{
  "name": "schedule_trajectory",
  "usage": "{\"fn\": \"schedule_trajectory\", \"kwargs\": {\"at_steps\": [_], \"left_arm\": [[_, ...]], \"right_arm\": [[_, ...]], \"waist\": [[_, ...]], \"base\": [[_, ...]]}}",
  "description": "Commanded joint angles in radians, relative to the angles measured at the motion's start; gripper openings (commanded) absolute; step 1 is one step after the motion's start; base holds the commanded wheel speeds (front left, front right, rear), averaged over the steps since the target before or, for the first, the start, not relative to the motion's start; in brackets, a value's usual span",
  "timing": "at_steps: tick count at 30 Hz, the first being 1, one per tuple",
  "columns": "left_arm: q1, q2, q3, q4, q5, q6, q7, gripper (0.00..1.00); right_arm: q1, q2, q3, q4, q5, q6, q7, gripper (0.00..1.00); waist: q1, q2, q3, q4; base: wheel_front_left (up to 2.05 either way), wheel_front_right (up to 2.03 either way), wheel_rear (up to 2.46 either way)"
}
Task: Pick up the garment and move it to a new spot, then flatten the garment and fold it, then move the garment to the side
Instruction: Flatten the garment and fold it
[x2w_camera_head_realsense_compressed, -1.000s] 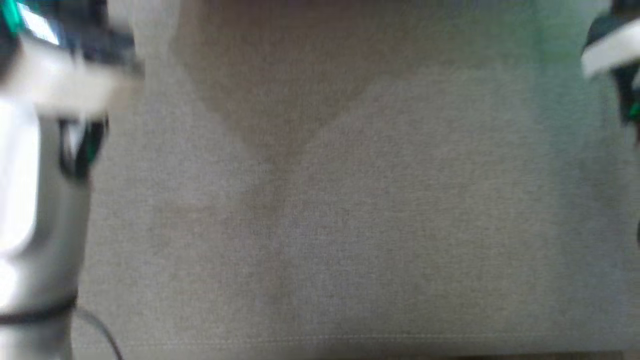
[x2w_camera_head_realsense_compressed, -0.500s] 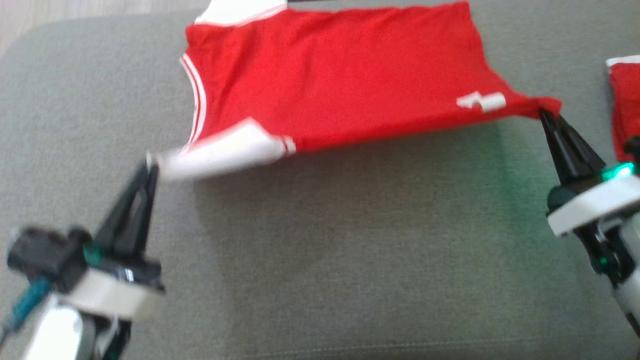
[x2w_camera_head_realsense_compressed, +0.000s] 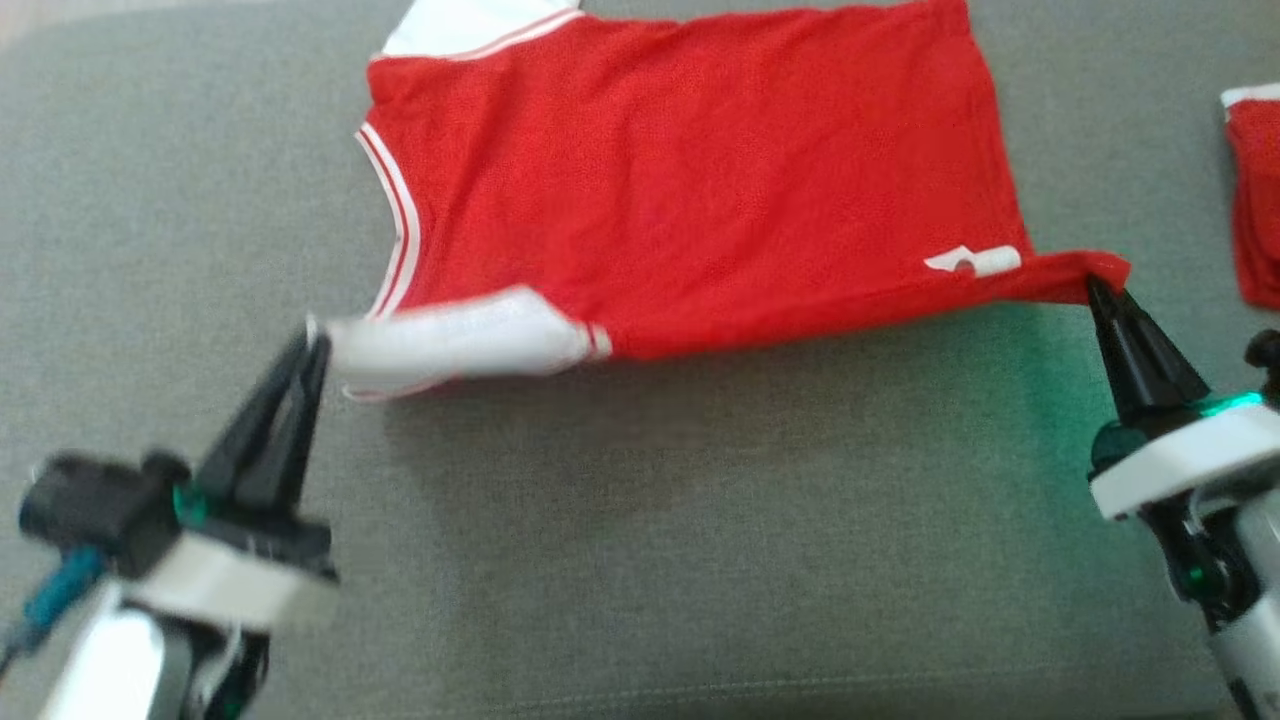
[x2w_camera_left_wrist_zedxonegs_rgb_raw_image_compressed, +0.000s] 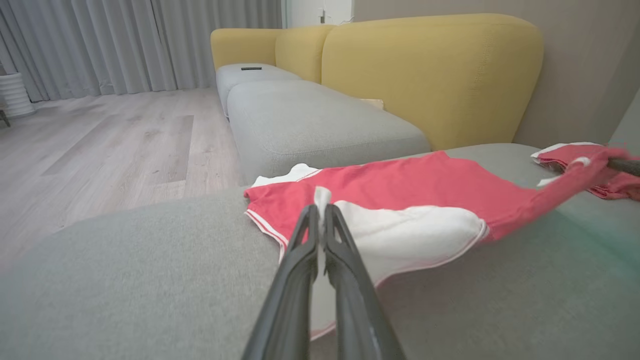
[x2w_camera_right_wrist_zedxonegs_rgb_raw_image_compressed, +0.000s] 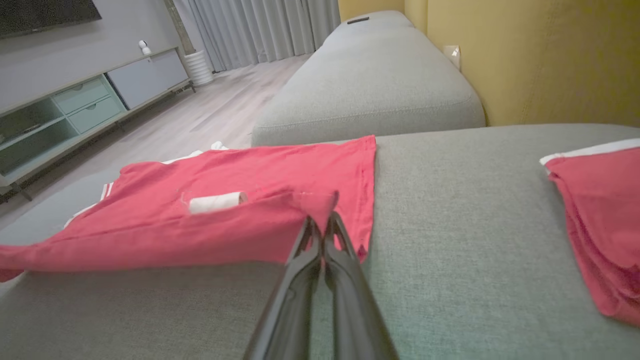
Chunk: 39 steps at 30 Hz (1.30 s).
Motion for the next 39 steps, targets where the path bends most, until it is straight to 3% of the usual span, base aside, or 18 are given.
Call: {"fn": "schedule_trajectory", "kwargs": {"at_steps": [1,14,27,28,29,30,31,39], "left_arm": [[-0.085,0.022,0.036,-0.009,-0.002,-0.002,-0.008,0.0],[-0.481,0.054,-0.085,0.283,0.05,-0.022,-0.056,0.0],[-0.68,0.056,-0.169,0.432,0.036,-0.024,-0.066,0.0],[-0.684,0.052,-0.173,0.439,0.029,-0.024,-0.066,0.0],[-0.687,0.049,-0.174,0.447,0.023,-0.024,-0.066,0.17],[-0.687,0.045,-0.174,0.458,0.017,-0.024,-0.066,0.62],[-0.684,0.038,-0.167,0.469,0.009,-0.024,-0.066,1.0],[-0.492,-0.005,-0.073,0.452,-0.054,0.013,-0.066,1.0]], "right_arm": [[-0.035,-0.013,-0.009,-0.008,-0.013,0.004,0.0,0.0],[-0.25,0.043,0.021,0.154,-0.075,0.004,0.023,0.0],[-0.353,0.057,0.043,0.267,-0.086,0.004,-0.017,0.0],[-0.355,0.061,0.042,0.276,-0.081,0.004,-0.019,0.42],[-0.356,0.063,0.038,0.286,-0.079,0.004,-0.025,1.0],[-0.355,0.067,0.037,0.291,-0.079,0.004,-0.035,1.0],[-0.353,0.071,0.038,0.296,-0.078,0.004,-0.042,1.0],[-0.282,0.108,0.003,0.264,-0.082,0.004,-0.105,1.0]], "waist": [[-0.0001,-0.0001,0.023,0.003],[-0.0001,-0.0001,0.153,0.011],[-0.0001,-0.0001,0.204,0.019],[-0.0001,-0.0001,0.203,0.021],[-0.0001,-0.0001,0.201,0.023],[-0.0001,-0.0001,0.198,0.024],[-0.0001,-0.0001,0.193,0.025],[-0.0001,-0.0001,0.135,0.016]], "base": [[0.0,0.0,0.0],[0.0,0.0,0.0],[0.0,0.0,0.0],[0.0,0.0,0.0],[0.0,0.0,0.0],[0.0,0.0,0.0],[0.0,0.0,0.0],[0.0,0.0,0.0]]}}
